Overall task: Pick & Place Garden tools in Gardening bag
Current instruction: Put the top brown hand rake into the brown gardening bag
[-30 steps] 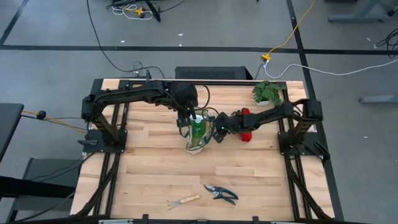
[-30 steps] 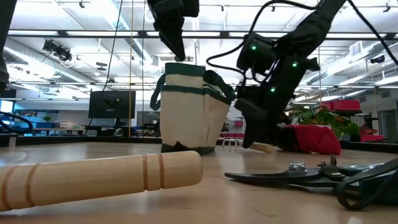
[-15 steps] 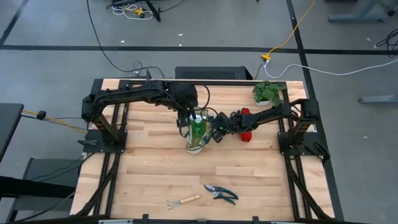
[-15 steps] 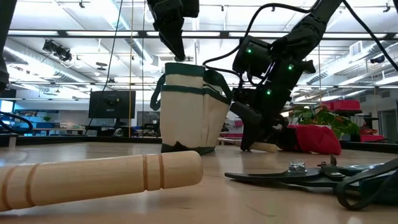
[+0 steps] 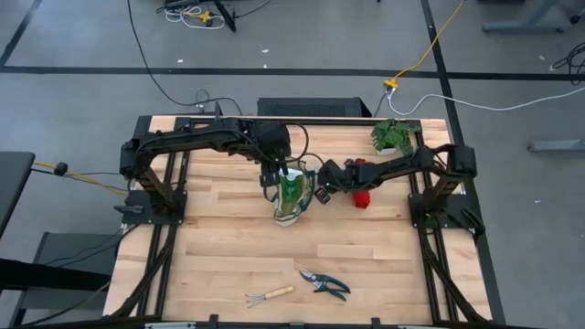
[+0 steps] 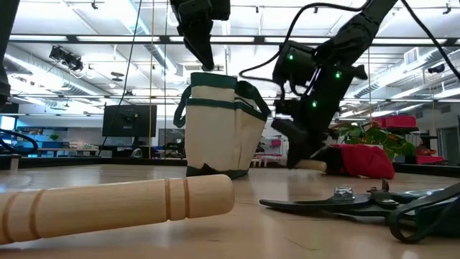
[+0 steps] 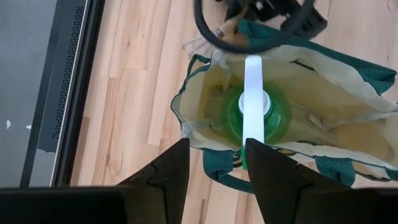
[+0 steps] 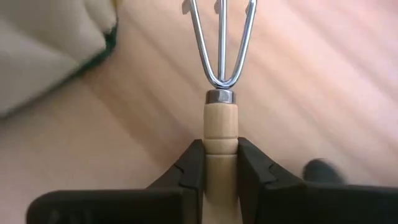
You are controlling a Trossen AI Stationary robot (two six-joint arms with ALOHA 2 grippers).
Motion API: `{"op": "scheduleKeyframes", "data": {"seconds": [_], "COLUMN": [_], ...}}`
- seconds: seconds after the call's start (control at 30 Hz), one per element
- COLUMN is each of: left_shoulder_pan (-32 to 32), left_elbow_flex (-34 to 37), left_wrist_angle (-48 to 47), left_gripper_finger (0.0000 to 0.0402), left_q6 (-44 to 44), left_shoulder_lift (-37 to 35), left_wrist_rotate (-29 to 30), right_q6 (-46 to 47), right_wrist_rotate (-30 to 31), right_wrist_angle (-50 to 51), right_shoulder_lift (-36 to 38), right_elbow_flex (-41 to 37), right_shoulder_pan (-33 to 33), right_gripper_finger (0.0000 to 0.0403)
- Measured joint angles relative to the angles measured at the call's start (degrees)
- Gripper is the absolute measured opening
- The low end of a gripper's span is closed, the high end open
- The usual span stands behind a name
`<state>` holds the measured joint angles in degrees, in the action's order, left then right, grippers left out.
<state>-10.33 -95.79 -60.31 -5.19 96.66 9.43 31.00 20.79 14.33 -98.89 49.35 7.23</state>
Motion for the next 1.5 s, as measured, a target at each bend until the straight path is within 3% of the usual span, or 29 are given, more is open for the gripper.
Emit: {"op": "scheduleKeyframes", "data": {"seconds": [0.47,0.73,0.93,1.2,1.5], "left_shoulder_pan": [0.0,0.0,0.0,0.0,0.0], "left_elbow_flex": [0.0,0.0,0.0,0.0,0.0], "left_wrist_angle": [0.0,0.4,0.7,1.8,3.4], "left_gripper_finger": [0.0163,0.0163,0.0163,0.0163,0.0163], "left_q6": [0.1,0.0,0.0,0.1,0.0], "left_shoulder_lift": [0.0,0.0,-1.2,-4.2,-6.9], "left_wrist_rotate": [0.0,0.0,0.0,0.0,0.0], "right_q6": [-4.2,-8.2,-14.5,-18.6,-19.4], "right_wrist_rotate": [2.9,2.9,-1.6,-7.9,-8.2], "right_wrist_angle": [3.2,-1.7,-18.1,-48.2,-73.9], "right_shoulder_lift": [17.4,26.9,29.9,29.8,21.2], "right_elbow_flex": [0.1,0.1,-3.4,-13.1,-18.6], "right_shoulder_pan": [0.6,-1.6,-6.4,-11.0,-12.2], "right_gripper_finger": [0.0050,0.0050,0.0050,0.0050,0.0050]}}
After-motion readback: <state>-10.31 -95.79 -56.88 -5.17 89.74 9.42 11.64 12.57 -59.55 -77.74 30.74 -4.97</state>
